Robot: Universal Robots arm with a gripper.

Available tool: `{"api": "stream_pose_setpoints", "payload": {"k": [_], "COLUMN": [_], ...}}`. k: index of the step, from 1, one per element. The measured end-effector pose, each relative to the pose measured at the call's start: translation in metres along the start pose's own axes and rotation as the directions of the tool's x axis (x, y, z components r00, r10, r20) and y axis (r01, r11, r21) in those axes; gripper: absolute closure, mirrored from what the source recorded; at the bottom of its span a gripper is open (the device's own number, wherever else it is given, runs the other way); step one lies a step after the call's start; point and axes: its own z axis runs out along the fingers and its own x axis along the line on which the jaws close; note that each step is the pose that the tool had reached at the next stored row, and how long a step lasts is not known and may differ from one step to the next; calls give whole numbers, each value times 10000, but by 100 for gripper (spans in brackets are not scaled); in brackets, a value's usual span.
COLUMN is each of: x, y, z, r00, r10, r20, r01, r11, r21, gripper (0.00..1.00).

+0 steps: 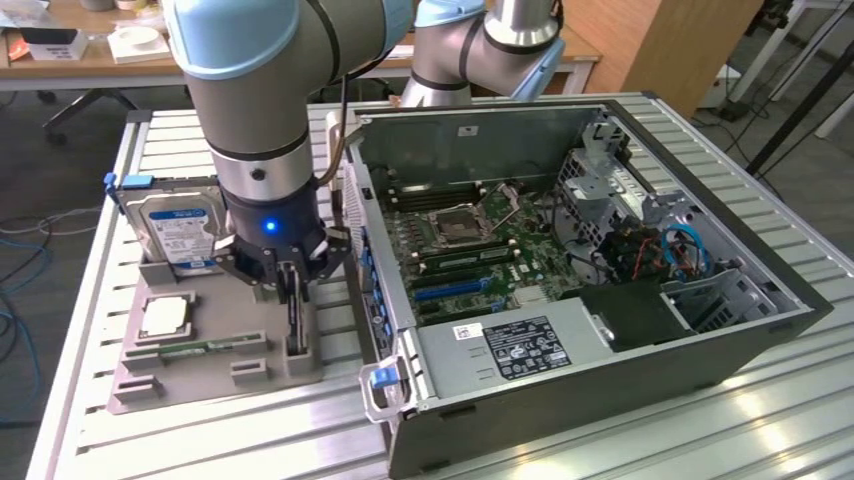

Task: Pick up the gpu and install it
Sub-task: 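Pick up the gpu and move the gpu toward the slot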

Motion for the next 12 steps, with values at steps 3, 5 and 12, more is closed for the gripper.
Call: {"api": "stream_pose_setpoints", "payload": {"k": [3,5,12], "x": [0,0,0], "y": [0,0,0], "z": [0,0,0], "r00": [10000,10000,10000], "r10": [0,1,0], "r20": [1,1,1], "r01": [0,-1,0], "r11": [10000,10000,10000], "r21": [1,1,1], "gripper": [73,73,73]}}
